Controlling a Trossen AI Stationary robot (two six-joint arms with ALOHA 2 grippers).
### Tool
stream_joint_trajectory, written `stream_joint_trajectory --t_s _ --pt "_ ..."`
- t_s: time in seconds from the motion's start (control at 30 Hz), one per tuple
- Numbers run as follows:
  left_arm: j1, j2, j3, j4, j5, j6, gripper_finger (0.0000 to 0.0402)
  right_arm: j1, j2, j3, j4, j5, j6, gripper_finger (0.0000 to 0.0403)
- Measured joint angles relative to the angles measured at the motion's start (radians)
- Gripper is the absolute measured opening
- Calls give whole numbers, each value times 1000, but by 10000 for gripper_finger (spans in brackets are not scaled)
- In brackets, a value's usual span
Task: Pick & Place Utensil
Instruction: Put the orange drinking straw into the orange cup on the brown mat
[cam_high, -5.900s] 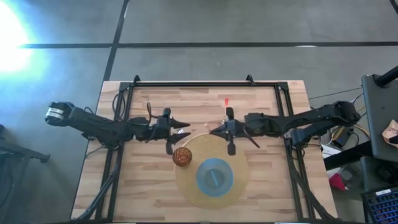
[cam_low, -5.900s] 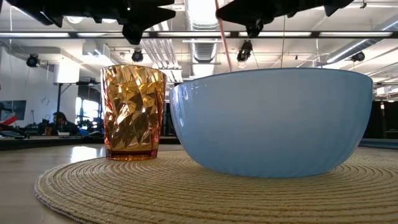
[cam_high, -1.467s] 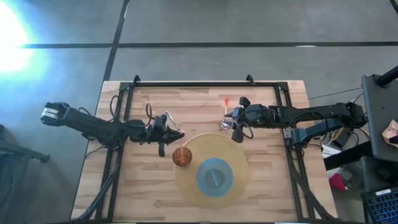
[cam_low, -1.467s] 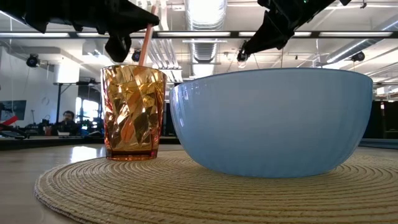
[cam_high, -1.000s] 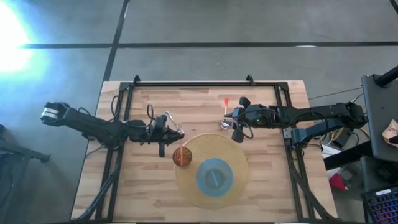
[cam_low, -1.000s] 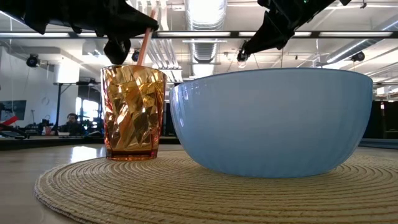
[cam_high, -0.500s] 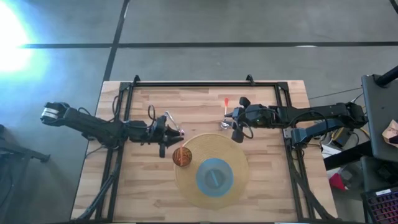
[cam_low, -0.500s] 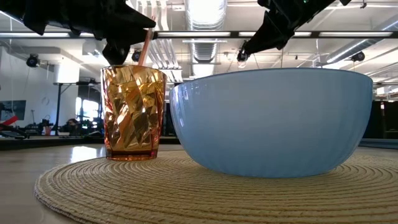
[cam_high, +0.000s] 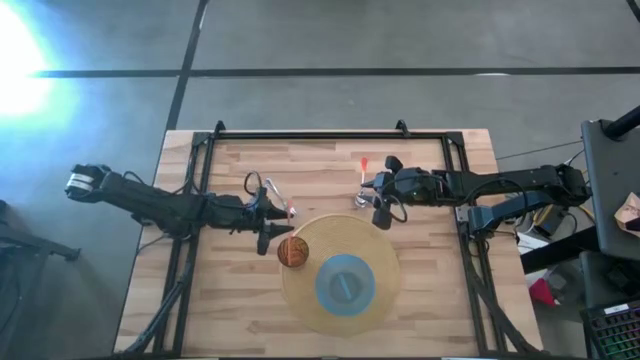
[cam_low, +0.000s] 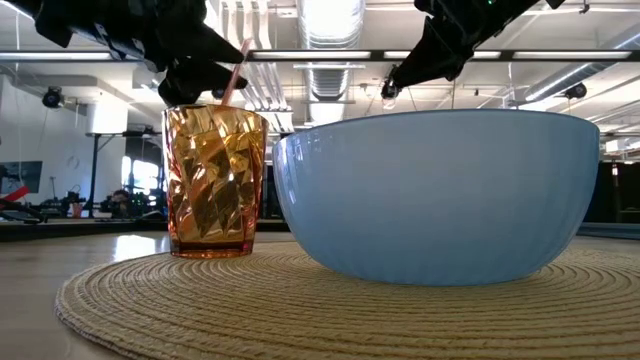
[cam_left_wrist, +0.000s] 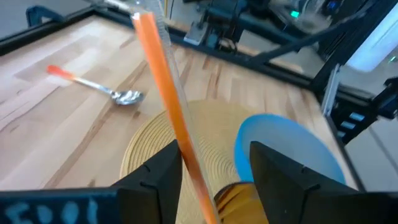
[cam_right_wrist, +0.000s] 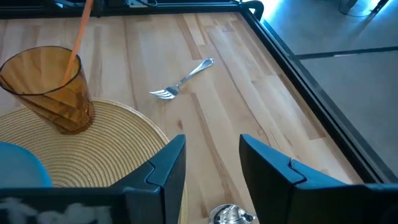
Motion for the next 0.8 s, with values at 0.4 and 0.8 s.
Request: stream_joint_trajectory --t_s 0.4,0.8 --pt "0 0 143 -356 -8 -11 179 1 0 0 0 0 0 147" --pt "0 0 268 -652 -6 -52 179 0 0 0 0 0 2 153"
